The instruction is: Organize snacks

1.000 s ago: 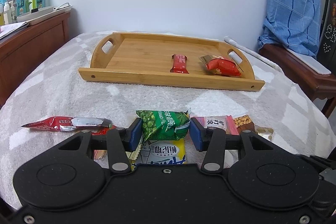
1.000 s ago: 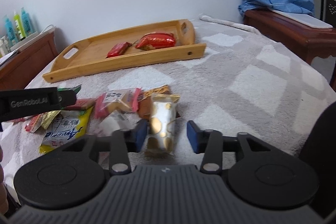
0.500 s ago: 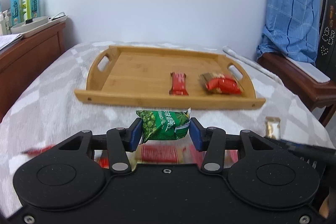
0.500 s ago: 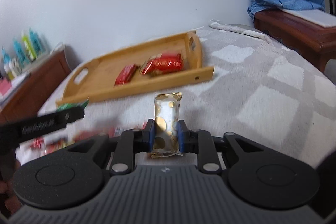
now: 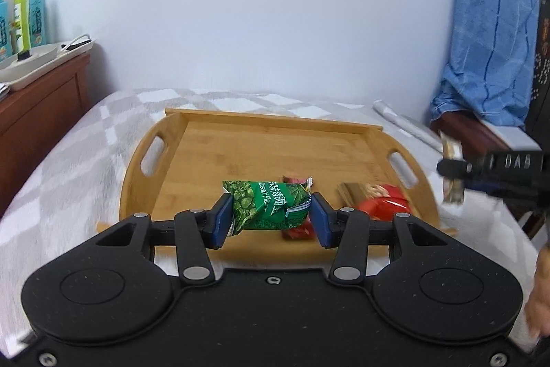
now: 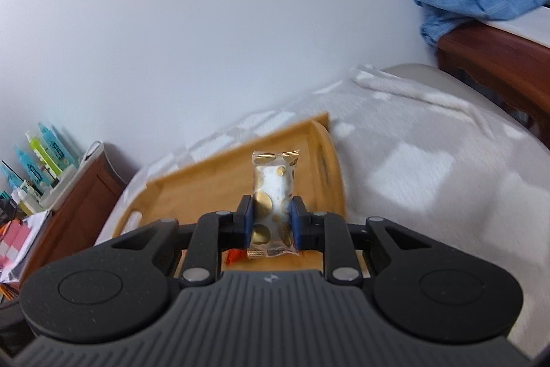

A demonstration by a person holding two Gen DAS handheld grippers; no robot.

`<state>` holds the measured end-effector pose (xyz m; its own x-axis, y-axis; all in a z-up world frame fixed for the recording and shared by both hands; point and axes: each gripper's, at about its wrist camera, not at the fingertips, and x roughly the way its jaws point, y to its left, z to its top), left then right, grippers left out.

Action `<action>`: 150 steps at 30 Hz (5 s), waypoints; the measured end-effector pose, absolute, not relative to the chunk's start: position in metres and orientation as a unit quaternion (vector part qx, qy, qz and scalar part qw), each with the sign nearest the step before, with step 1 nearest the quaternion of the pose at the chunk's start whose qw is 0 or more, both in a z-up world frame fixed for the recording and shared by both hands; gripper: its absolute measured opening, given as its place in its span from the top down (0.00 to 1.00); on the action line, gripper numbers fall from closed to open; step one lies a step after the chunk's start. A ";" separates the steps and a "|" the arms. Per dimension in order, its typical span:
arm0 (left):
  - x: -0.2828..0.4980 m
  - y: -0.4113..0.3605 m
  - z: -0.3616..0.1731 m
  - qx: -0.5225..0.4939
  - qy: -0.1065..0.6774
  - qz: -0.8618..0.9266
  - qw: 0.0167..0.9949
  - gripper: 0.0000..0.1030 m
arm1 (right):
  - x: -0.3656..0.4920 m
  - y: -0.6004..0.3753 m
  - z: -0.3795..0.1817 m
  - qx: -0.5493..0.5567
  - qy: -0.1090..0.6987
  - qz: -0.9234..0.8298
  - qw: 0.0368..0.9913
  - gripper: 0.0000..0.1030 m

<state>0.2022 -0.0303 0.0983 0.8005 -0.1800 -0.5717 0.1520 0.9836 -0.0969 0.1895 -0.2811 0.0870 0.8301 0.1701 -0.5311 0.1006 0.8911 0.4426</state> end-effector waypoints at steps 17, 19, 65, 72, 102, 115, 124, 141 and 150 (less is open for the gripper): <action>0.259 -0.034 0.052 0.012 0.347 -0.072 0.935 0.56 | 0.298 -0.280 0.051 0.206 0.367 0.030 0.907 0.75; 0.261 -0.034 0.049 0.013 0.350 -0.072 0.934 0.56 | 0.300 -0.277 0.050 0.195 0.370 0.030 0.908 0.75; 0.260 -0.071 0.033 0.046 0.358 -0.112 0.926 0.52 | 0.309 -0.272 0.040 0.149 0.412 0.041 0.898 0.65; 0.255 -0.071 0.036 0.054 0.353 -0.097 0.929 0.39 | 0.306 -0.275 0.047 0.160 0.396 0.041 0.903 0.49; 0.150 -0.043 0.067 0.036 0.335 -0.093 0.937 0.10 | 0.174 -0.258 0.078 0.140 0.304 0.052 0.941 0.15; 0.105 -0.022 0.056 0.019 0.347 -0.075 0.935 0.09 | 0.110 -0.241 0.060 0.116 0.320 0.035 0.940 0.13; 0.074 -0.023 0.051 0.025 0.352 -0.079 0.932 0.09 | 0.077 -0.231 0.048 0.118 0.332 0.018 0.936 0.12; 0.046 -0.021 0.044 0.025 0.372 -0.090 0.923 0.26 | 0.059 -0.212 0.039 0.077 0.346 0.011 0.935 0.14; 0.058 -0.027 0.032 0.025 0.384 -0.085 0.919 0.33 | 0.061 -0.204 0.033 0.055 0.366 0.015 0.929 0.24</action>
